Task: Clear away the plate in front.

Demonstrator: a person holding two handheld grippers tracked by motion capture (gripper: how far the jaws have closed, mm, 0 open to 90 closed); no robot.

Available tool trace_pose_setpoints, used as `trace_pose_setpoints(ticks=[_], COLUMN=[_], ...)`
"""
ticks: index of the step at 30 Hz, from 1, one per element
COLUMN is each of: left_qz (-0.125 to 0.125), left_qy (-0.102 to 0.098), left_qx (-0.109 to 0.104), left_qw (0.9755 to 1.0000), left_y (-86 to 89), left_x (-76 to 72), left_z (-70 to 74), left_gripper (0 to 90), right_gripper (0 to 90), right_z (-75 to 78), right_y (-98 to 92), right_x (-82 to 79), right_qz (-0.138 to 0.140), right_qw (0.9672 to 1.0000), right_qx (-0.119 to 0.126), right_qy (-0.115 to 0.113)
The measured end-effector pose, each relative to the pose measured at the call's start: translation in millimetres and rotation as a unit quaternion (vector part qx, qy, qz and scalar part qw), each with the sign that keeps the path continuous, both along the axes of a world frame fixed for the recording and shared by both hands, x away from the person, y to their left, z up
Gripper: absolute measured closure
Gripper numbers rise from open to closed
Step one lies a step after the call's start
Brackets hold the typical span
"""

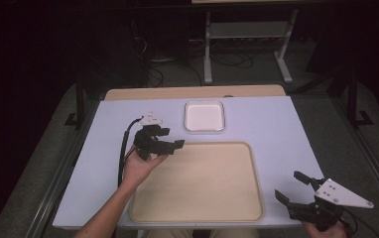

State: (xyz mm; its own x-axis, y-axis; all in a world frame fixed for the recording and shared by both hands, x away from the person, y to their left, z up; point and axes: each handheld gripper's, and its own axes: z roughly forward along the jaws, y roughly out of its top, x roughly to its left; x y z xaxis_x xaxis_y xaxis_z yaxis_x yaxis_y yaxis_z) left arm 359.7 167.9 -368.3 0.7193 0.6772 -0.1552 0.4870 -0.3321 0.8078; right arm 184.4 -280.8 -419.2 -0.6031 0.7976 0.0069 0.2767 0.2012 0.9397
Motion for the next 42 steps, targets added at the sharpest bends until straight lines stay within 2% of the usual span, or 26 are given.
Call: trace_pose_setpoints(ticks=[8,11,12,15,20,23,24,25,30,33,35,36,37,38,39,40,41,42], left_qz=[0.007,0.012,0.012,0.018,0.026,0.038,0.038,0.042,0.056,0.072,0.077,0.082,0.093,0.093,0.098,0.098,0.102,0.102], left_qy=[0.006,0.019,0.019,0.025,0.033,0.046,0.046,0.054,0.060,0.068,0.072,0.078,0.093,0.093,0.104,0.104,0.119,0.119], left_qx=[0.009,0.006,0.006,0.014,0.013,0.010,0.010,0.013,0.024,0.031,0.030,0.030,0.032,0.032,0.037,0.037,0.043,0.043], left_qw=[0.9999,0.9997,0.9997,0.9994,0.9990,0.9982,0.9982,0.9975,0.9963,0.9946,0.9940,0.9932,0.9908,0.9908,0.9891,0.9891,0.9867,0.9867], left_y=[-7.9,-10.6,-10.6,-14.0,-16.3,-18.1,-18.1,-19.3,-21.6,-22.8,-22.7,-22.8,-24.1,-24.1,-25.4,-25.4,-28.3,-28.3], left_x=[20.3,33.3,33.3,45.5,58.2,72.7,72.7,80.5,95.3,109.8,113.5,117.8,127.2,127.2,135.4,135.4,143.1,143.1], left_z=[0.1,0.7,0.7,2.3,1.7,0.2,0.2,-0.1,-1.2,-3.9,-4.8,-5.9,-8.7,-8.7,-11.1,-11.1,-14.6,-14.6], left_gripper=[23.3,23.9,24.0,24.5,25.1,25.2,25.2,25.3,26.1,26.9,27.4,27.9,28.3,28.4,28.9,28.8,28.9,28.9], right_gripper=[13.3,13.3,13.3,13.3,13.3,13.3,13.3,13.3,13.3,13.3,13.3,13.3,13.3,13.3,13.3,13.3,13.3,13.3], right_z=[0.0,0.0,0.0,0.0,-0.1,-0.2,-0.2,-0.2,-0.2,-0.3,-0.3,-0.3,-0.3,-0.3,-0.4,-0.4,-0.4,-0.4], right_y=[-0.7,-1.0,-1.0,-0.9,-1.2,-1.7,-1.7,-1.9,-2.1,-2.0,-1.9,-1.7,-1.4,-1.4,-1.2,-1.2,-1.5,-1.5], right_x=[-0.4,-0.6,-0.6,-0.6,-0.5,-0.3,-0.3,-0.2,0.1,0.4,0.4,0.3,0.5,0.5,0.4,0.4,0.4,0.4], right_qz=[0.000,0.000,0.000,0.000,0.001,0.002,0.002,0.002,0.002,0.003,0.003,0.004,0.005,0.005,0.005,0.005,0.005,0.005], right_qw=[1.0000,1.0000,1.0000,1.0000,1.0000,1.0000,1.0000,1.0000,1.0000,1.0000,1.0000,1.0000,1.0000,1.0000,1.0000,1.0000,1.0000,1.0000], right_qx=[0.003,0.004,0.004,0.004,0.005,0.006,0.006,0.007,0.007,0.008,0.007,0.008,0.007,0.007,0.006,0.006,0.007,0.007], right_qy=[0.000,0.000,0.000,0.000,0.001,0.000,0.000,0.000,0.000,0.002,0.001,0.003,0.001,0.001,0.002,0.002,0.001,0.001])
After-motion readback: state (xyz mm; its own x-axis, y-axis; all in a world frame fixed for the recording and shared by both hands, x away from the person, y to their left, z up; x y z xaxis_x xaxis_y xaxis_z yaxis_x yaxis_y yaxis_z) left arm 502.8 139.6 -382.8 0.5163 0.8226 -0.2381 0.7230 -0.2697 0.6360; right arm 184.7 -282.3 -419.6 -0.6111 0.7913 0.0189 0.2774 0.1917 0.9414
